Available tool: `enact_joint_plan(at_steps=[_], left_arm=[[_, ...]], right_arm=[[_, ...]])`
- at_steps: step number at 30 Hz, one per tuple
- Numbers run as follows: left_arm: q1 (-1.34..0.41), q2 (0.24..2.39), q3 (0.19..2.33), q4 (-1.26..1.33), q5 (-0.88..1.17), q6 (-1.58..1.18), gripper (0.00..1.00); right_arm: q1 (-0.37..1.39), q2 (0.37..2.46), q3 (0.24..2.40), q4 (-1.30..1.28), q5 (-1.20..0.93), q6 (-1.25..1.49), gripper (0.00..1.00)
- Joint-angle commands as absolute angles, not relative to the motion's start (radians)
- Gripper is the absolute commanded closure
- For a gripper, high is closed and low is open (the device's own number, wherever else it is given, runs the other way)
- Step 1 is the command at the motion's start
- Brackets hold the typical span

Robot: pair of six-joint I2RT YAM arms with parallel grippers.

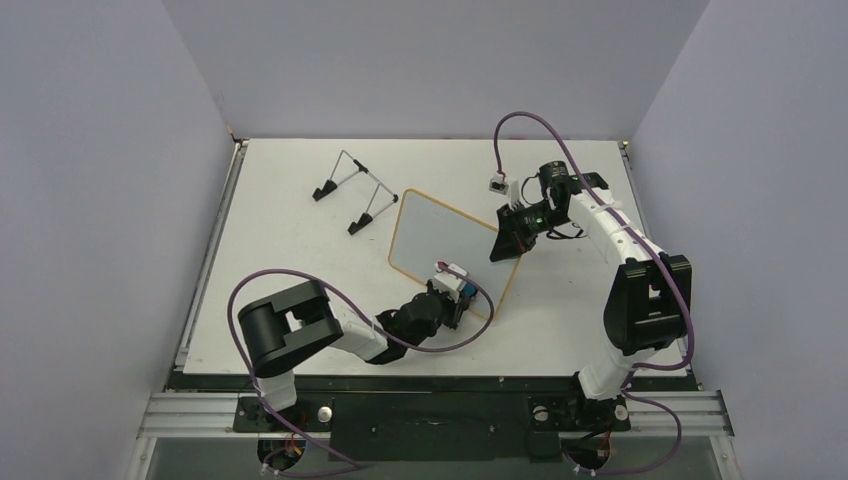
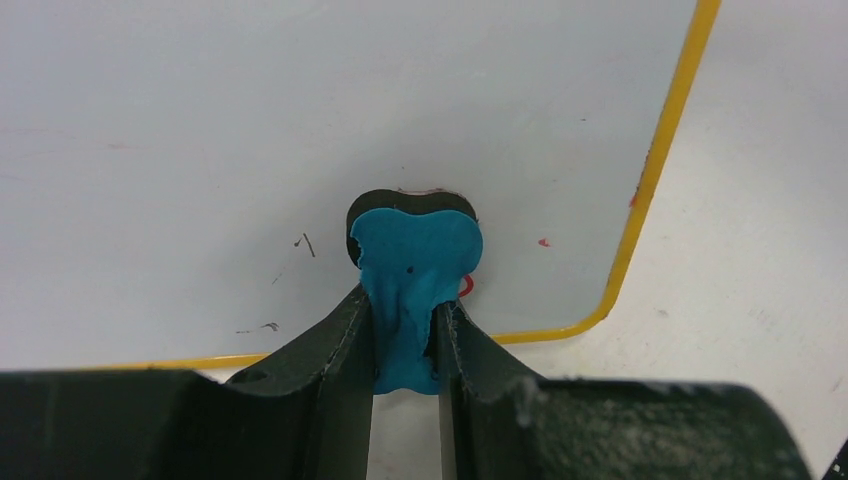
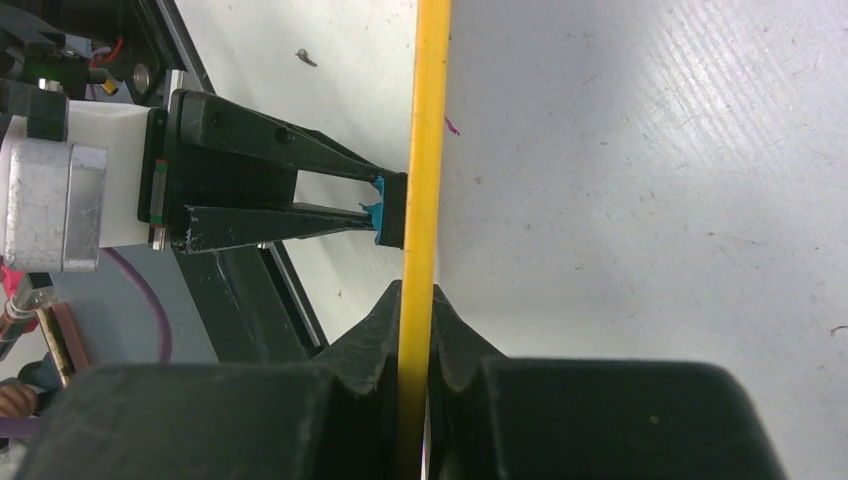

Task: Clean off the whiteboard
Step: Erase the center of the board with the whiteboard.

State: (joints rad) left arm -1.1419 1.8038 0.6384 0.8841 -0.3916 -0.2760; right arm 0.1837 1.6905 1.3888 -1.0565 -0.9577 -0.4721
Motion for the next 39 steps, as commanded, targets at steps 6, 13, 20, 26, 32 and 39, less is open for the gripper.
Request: enact_joint_plan(at_steps=[6,13,20,26,32,39], left_arm=[[-0.993,1.691,0.535,0.958,-0.407,-0.269,1.00],[-1.060,1.752,0.594,0.956,-0.377,-0.270,1.00],[-1.142,1.800,0.664,0.947,-0.365,-0.267,1.00],[-1.063,1.772,0.601,0.968,-0.356,-0.282,1.00],[-1.031,1.722,0.568,0.947,-0.341,-0.278,1.00],[-1.152,1.779,0.668,0.918,-0.338,-0.252,1.00]], right_arm=[[0.200,1.622,1.374,-1.081,-1.174,-0.389,1.00],[0.199,1.622,1.370,-1.071,-1.171,-0.379,1.00],[0.194,1.617,1.362,-1.065,-1.170,-0.375,1.00],[0.193,1.609,1.359,-1.059,-1.171,-0.372,1.00],[0.194,1.611,1.356,-1.051,-1.171,-0.364,1.00],[0.192,1.616,1.355,-1.049,-1.159,-0.365,1.00]])
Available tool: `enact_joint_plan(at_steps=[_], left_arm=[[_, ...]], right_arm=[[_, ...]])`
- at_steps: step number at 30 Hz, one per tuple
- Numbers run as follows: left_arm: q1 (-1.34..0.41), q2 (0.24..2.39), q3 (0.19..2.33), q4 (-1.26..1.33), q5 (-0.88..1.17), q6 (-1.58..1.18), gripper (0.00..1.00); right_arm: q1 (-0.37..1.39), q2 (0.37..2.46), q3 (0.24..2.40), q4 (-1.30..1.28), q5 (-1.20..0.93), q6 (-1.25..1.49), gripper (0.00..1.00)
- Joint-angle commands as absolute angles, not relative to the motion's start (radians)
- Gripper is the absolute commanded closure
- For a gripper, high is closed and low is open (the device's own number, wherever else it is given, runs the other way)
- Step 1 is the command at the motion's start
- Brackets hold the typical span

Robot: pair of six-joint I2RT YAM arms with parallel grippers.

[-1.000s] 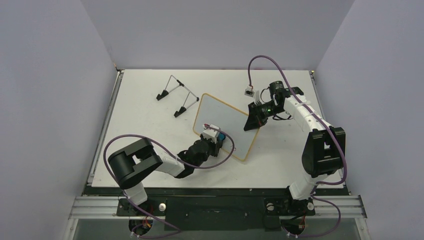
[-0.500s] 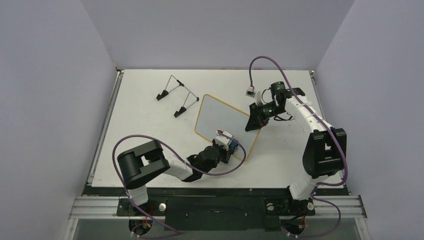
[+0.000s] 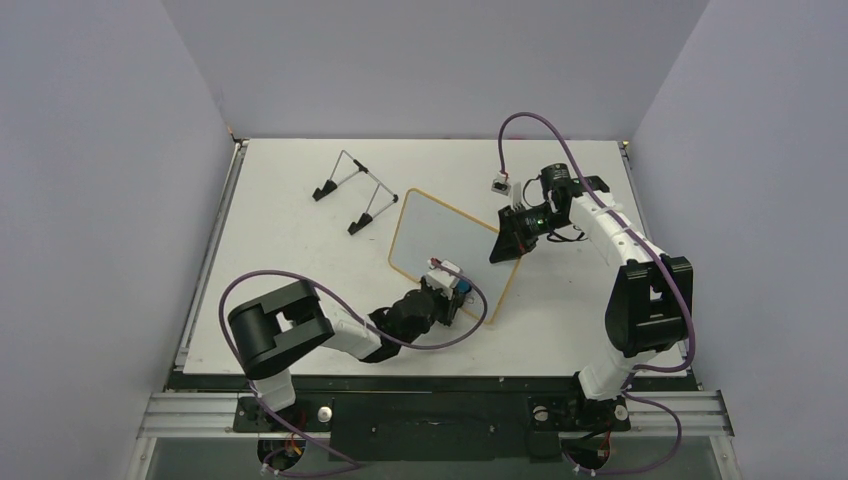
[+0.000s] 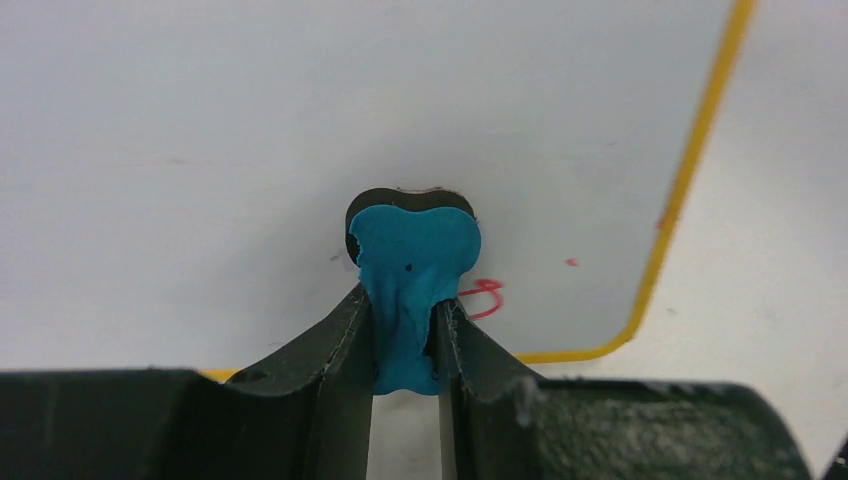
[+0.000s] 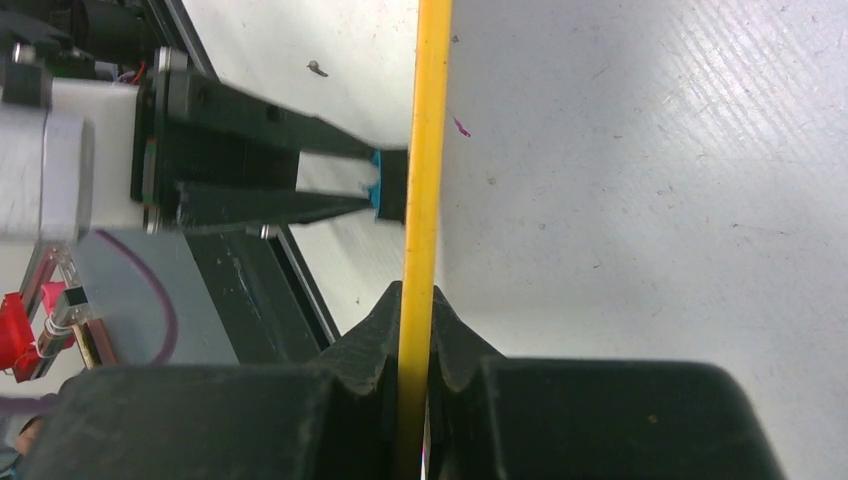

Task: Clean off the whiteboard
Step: Erase the center of the board with the whiteboard.

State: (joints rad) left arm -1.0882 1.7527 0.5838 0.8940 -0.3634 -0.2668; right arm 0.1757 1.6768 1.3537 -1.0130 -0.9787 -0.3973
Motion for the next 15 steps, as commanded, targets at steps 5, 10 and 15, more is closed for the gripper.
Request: enact_joint_plan(at_steps=[5,10,15], left_arm=[[-1.151,1.784,0.670,0.920,-0.348,-0.251,1.00],[-1.077,1.747,0.615,0.957,-0.323,-0.297,1.00],[-1.110,1.764,0.654,0.937,-0.305,-0.296,1.00]], right_arm=[[0.188,1.605,1.348,-1.036,-1.158,-0.356,1.00],[0.188,1.600,1.347,-1.030,-1.161,-0.350,1.00],[0.188,1.598,1.348,-1.028,-1.160,-0.348,1.00]])
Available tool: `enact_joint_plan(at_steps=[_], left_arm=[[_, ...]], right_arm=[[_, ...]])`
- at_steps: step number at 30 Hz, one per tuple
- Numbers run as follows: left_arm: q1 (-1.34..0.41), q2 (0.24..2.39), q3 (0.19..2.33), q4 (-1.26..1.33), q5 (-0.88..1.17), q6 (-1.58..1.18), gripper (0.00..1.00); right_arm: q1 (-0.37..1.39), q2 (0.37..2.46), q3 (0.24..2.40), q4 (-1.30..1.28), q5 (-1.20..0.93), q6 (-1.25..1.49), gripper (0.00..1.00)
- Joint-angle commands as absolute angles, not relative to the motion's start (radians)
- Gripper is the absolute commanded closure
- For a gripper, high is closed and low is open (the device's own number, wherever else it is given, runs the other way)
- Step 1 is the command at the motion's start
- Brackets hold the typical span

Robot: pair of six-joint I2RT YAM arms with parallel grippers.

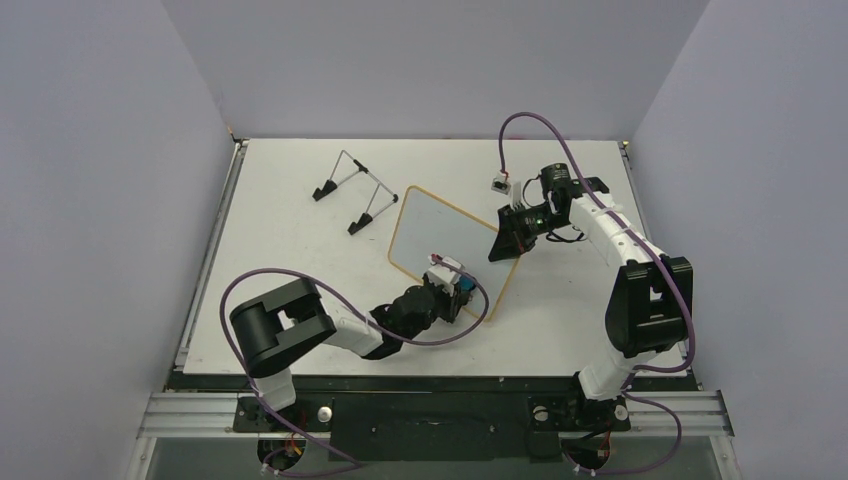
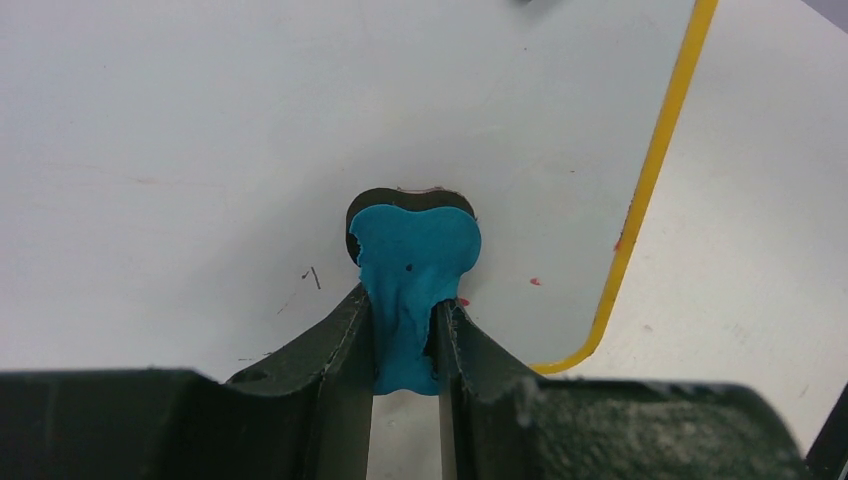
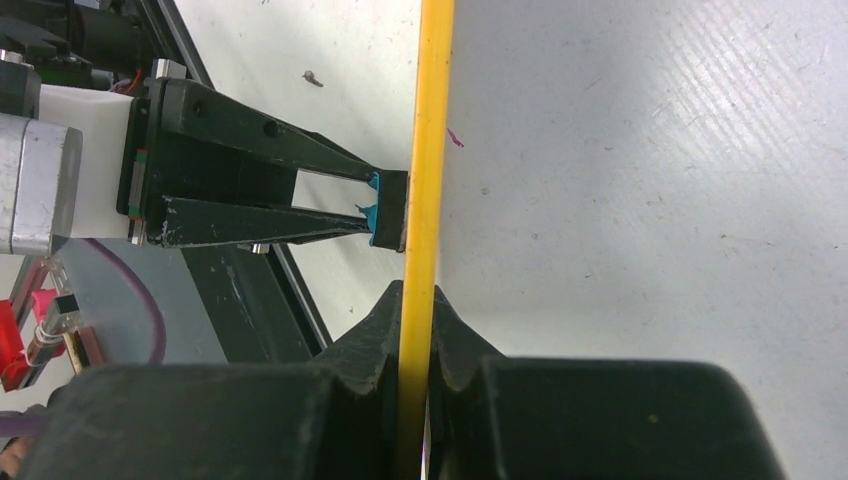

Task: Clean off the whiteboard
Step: Erase the center of the board with the whiteboard.

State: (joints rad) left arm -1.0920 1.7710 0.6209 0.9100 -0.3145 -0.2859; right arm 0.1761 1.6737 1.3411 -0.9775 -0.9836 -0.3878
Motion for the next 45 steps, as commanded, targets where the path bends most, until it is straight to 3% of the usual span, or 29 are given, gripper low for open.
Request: enact_joint_plan(at_steps=[1,10,20,32,37,45], left_arm=[[-1.135,1.773,0.682,0.935,-0.297,-0.296,1.00],[-1.167,1.809,0.710,0.928,-0.312,-0.300,1.00],[-0.979,1.674,0.482,0.982,-0.372,-0.317,1.00],[-1.167,1.847,0.710,0.976,-0.324,-0.324,1.00],[-1.234,1.869,0.784,0.975,-0.320,-0.341,1.00],[-1.134,1.822,0.666,0.972,-0.350,-0.369,1.00]], right_arm=[[0.189,1.596,1.347,-1.029,-1.161,-0.348,1.00],[0.187,1.592,1.347,-1.027,-1.163,-0.348,1.00],[0.184,1.590,1.345,-1.027,-1.168,-0.348,1.00],[0.177,1.594,1.340,-1.011,-1.190,-0.325,1.00],[0.154,1.573,1.297,-0.884,-1.241,-0.204,1.00],[0.137,1.551,1.253,-0.818,-1.245,-0.133,1.00]])
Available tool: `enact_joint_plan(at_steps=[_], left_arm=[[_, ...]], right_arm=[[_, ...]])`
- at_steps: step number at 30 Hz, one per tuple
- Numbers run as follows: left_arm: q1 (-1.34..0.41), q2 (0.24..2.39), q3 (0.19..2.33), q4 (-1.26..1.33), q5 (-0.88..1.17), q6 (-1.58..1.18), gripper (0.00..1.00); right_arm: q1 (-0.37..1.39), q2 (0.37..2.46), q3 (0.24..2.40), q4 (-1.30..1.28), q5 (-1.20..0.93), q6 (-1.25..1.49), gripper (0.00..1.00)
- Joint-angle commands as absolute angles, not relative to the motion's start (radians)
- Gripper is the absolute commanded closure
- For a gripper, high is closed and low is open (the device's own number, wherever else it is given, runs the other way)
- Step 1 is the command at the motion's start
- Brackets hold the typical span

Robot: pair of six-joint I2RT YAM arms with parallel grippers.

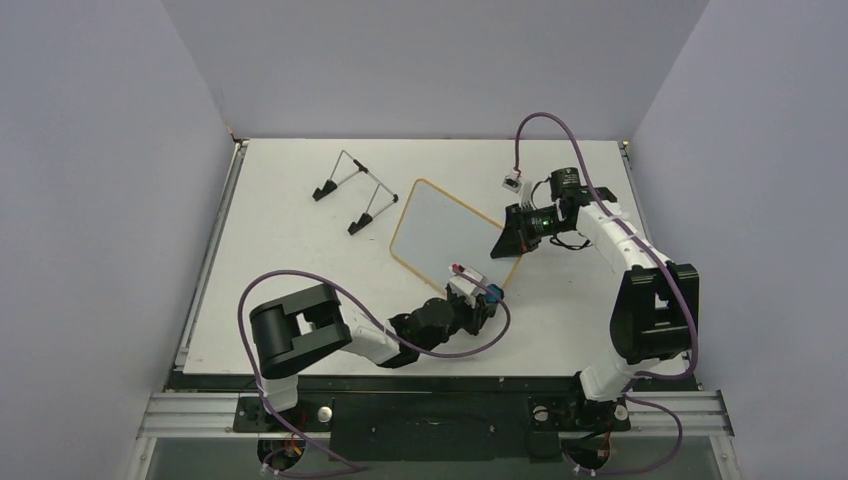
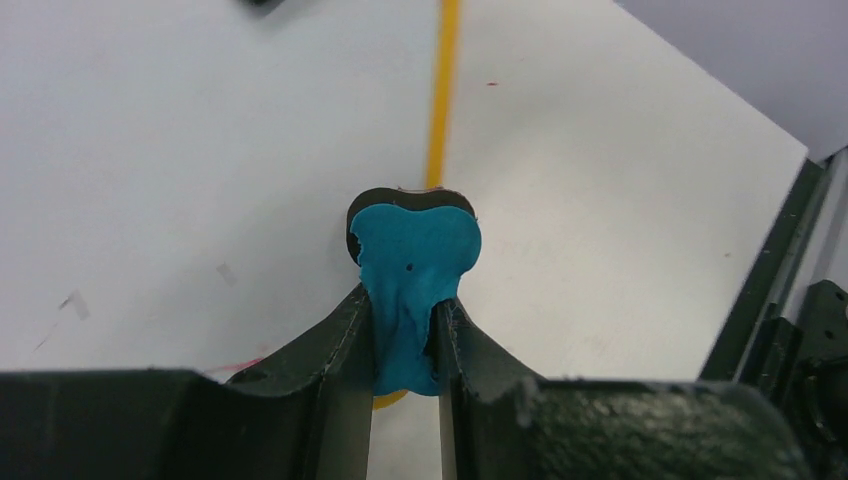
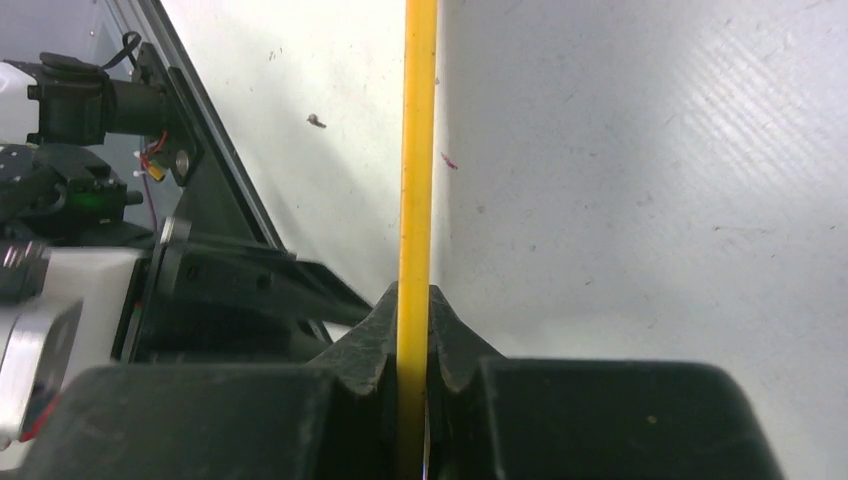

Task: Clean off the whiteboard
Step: Erase the center of the board with the whiteboard.

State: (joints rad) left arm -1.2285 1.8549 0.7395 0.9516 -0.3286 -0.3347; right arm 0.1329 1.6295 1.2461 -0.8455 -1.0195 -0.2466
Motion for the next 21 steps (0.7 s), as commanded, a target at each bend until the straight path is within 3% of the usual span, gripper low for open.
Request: enact_joint_plan(at_steps=[1,12,21], left_arm=[[-1.096,1.803,0.651,0.968,-0.352,-0.371,1.00],[-1.021,1.794,0.626,0.858,-0.389,-0.380,1.00],[-1.202,1.857,0.804,0.874,-0.327,-0.366,1.00]], right_arm=[[0.137,1.552,1.253,-0.817,-1.245,-0.130,1.00],[0.137,1.550,1.245,-0.783,-1.252,-0.089,1.00],[0.134,1.552,1.241,-0.766,-1.257,-0.072,1.00]])
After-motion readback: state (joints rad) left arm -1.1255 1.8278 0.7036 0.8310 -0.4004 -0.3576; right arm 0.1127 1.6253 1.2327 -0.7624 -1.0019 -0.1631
